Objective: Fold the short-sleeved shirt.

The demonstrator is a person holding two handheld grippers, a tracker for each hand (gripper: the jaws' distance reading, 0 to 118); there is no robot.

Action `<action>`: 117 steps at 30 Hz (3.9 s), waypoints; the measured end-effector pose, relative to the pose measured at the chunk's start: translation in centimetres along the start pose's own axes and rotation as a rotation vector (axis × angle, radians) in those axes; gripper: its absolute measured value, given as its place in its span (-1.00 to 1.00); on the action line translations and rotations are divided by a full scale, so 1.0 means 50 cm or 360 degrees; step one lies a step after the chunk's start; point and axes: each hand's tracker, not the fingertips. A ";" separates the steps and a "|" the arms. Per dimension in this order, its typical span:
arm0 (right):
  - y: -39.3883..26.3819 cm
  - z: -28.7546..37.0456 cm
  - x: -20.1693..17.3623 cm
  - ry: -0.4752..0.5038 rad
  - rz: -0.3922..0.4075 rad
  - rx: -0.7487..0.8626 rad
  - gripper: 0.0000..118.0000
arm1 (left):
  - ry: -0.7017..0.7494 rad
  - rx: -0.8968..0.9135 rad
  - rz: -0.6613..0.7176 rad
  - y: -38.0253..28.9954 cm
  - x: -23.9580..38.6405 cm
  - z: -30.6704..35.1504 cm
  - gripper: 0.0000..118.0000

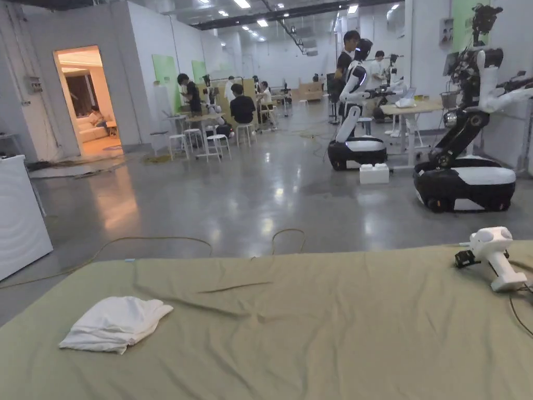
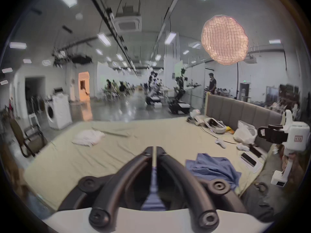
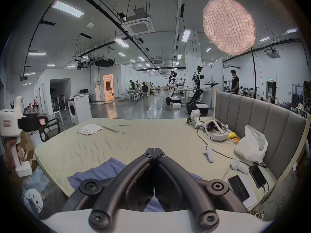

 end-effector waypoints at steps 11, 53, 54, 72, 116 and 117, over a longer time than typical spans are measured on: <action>-0.092 -0.043 0.065 -0.0110 -0.0050 -0.0265 -1.00 | -0.0171 -0.0872 0.0145 -0.166 -0.049 -0.561 0.46; -0.278 -0.590 0.360 -0.0303 -0.0083 -0.1396 -0.94 | -0.0011 -0.1291 -0.0102 -0.226 0.016 -0.758 -0.81; -0.251 -0.563 0.362 -0.0295 -0.0129 -0.1289 -0.94 | -0.0037 -0.1168 -0.0038 -0.201 0.004 -0.720 -0.81; 0.329 -0.248 0.263 -0.0139 -0.0229 -0.0107 -0.94 | 0.0004 0.0089 0.0309 0.273 -0.193 -0.069 -0.81; 0.778 -0.683 0.113 -0.0478 0.0093 0.0277 -0.94 | 0.0320 0.0336 0.0262 0.693 -0.287 -0.526 -0.82; 0.760 -0.693 0.114 -0.0470 0.0084 0.0252 -0.94 | 0.0325 0.0318 0.0258 0.676 -0.285 -0.537 -0.82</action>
